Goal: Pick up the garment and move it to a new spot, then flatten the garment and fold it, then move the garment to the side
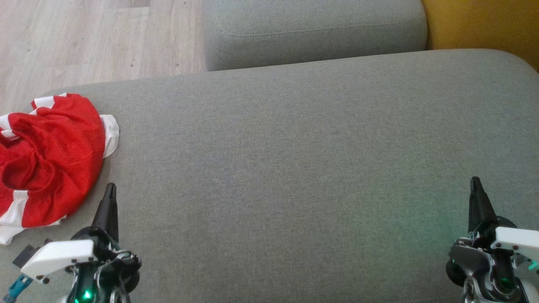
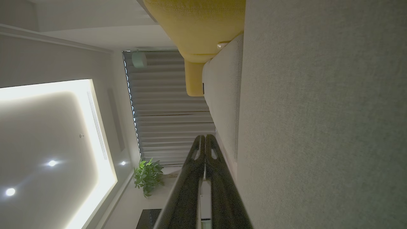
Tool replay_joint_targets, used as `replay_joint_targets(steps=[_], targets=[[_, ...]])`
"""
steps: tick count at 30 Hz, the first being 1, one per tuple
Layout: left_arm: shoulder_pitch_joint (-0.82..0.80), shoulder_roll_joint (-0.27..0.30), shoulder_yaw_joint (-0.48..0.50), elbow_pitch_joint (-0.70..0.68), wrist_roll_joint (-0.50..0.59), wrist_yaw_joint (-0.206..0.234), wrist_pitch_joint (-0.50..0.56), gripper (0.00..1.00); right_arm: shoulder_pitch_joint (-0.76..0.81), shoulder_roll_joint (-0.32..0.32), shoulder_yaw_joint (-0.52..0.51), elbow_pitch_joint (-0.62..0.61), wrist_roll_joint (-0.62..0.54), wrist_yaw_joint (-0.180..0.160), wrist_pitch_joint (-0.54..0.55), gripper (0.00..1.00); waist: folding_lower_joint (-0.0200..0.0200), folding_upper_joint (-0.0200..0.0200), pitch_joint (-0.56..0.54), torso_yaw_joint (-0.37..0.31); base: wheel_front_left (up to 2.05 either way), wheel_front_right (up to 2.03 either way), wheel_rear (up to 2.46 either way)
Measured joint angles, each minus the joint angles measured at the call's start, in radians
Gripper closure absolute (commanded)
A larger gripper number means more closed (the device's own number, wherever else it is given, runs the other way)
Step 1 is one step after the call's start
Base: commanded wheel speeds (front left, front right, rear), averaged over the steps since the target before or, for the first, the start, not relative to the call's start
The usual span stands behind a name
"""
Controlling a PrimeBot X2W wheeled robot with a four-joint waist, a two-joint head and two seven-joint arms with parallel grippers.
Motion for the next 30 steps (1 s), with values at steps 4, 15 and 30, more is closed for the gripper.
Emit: replay_joint_targets(steps=[4, 15, 30], targets=[[0.0, 0.0, 0.0, 0.0, 0.0, 0.0, 0.0, 1.0, 0.0, 0.0, 0.0, 0.0, 0.0, 0.0, 0.0, 1.0, 0.0, 0.0, 0.0, 0.0, 0.0, 0.0, 0.0], [0.0, 0.0, 0.0, 0.0, 0.0, 0.0, 0.0, 1.0, 0.0, 0.0, 0.0, 0.0, 0.0, 0.0, 0.0, 1.0, 0.0, 0.0, 0.0, 0.0, 0.0, 0.0, 0.0], [0.0, 0.0, 0.0, 0.0, 0.0, 0.0, 0.0, 1.0, 0.0, 0.0, 0.0, 0.0, 0.0, 0.0, 0.0, 1.0, 0.0, 0.0, 0.0, 0.0, 0.0, 0.0, 0.0]])
